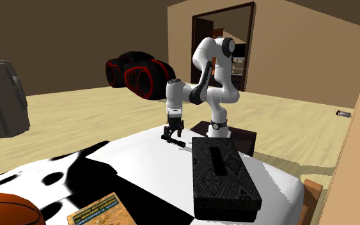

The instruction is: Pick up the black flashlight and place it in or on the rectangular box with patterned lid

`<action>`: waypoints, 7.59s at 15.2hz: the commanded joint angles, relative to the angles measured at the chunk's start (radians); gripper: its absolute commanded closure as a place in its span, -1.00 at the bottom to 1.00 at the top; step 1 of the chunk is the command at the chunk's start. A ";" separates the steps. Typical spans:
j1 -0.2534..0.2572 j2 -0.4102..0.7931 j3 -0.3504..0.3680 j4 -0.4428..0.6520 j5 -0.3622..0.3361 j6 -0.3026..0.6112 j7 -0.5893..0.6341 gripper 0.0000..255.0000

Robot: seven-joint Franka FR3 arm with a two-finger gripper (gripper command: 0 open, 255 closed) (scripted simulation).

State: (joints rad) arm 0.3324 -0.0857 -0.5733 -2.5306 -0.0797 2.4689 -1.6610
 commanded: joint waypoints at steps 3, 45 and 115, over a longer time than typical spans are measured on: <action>0.005 0.038 -0.004 -0.008 0.029 0.042 -0.022 -1.00; -0.025 -0.228 0.059 0.148 -0.103 -0.356 0.084 1.00; 0.234 0.310 0.339 0.764 0.126 -0.476 0.496 -1.00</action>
State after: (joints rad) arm 0.5660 0.2243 -0.2347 -1.7662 0.0461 1.9930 -1.1655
